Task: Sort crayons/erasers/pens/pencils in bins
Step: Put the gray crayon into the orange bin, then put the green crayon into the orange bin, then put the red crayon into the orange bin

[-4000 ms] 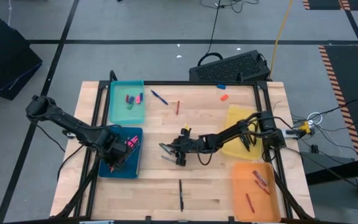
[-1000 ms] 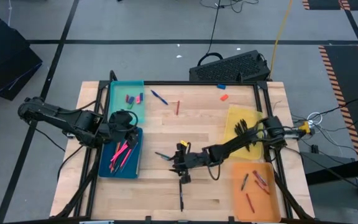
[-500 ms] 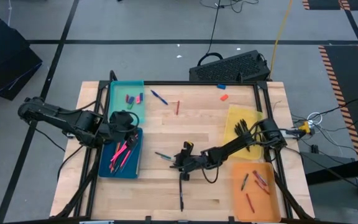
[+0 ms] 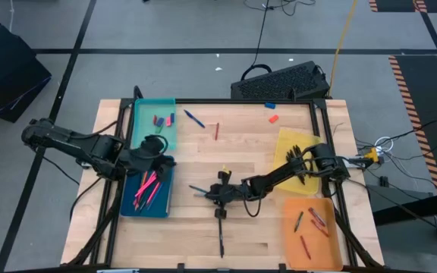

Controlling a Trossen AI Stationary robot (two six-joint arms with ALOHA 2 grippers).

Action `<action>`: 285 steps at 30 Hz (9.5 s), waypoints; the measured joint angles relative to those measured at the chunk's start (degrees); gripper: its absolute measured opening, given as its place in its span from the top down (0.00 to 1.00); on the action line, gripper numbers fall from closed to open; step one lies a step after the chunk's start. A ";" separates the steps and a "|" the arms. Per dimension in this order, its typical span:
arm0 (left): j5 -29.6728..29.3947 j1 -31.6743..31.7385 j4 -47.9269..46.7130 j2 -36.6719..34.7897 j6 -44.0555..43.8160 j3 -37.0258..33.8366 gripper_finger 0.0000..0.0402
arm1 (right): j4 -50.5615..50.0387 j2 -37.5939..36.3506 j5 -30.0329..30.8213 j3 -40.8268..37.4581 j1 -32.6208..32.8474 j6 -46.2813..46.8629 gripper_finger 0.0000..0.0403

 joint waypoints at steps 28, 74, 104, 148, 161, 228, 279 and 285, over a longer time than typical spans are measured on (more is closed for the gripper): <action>-2.43 4.26 31.40 3.31 15.48 -0.01 0.65 | -88.90 -58.91 -25.63 -0.32 19.35 -21.90 0.95; 10.67 -8.37 20.11 -9.04 26.81 2.71 0.60 | -4.61 -10.88 0.13 8.57 -2.40 -17.06 0.47; 9.38 -8.33 4.74 -9.16 34.07 2.71 0.60 | -4.59 -0.22 -7.12 3.54 -5.26 -6.25 0.87; 9.36 -8.31 4.94 -9.16 32.73 2.71 0.60 | -67.66 -52.76 -21.87 -18.18 33.66 -10.72 0.95; 9.36 -8.31 4.95 -9.14 32.75 2.71 0.60 | -65.70 -48.92 -22.66 -11.62 33.56 -5.49 0.54; 9.36 -8.32 5.12 -9.14 32.75 2.69 0.60 | -59.95 3.95 8.39 32.33 -30.59 42.72 0.73; 9.36 -8.31 5.11 -9.14 32.75 2.69 0.60 | -93.08 -42.29 -15.05 13.41 23.56 55.33 0.96; 9.36 -8.33 5.11 -9.15 32.75 2.69 0.60 | -84.22 -45.41 -22.11 -0.52 35.63 78.14 0.96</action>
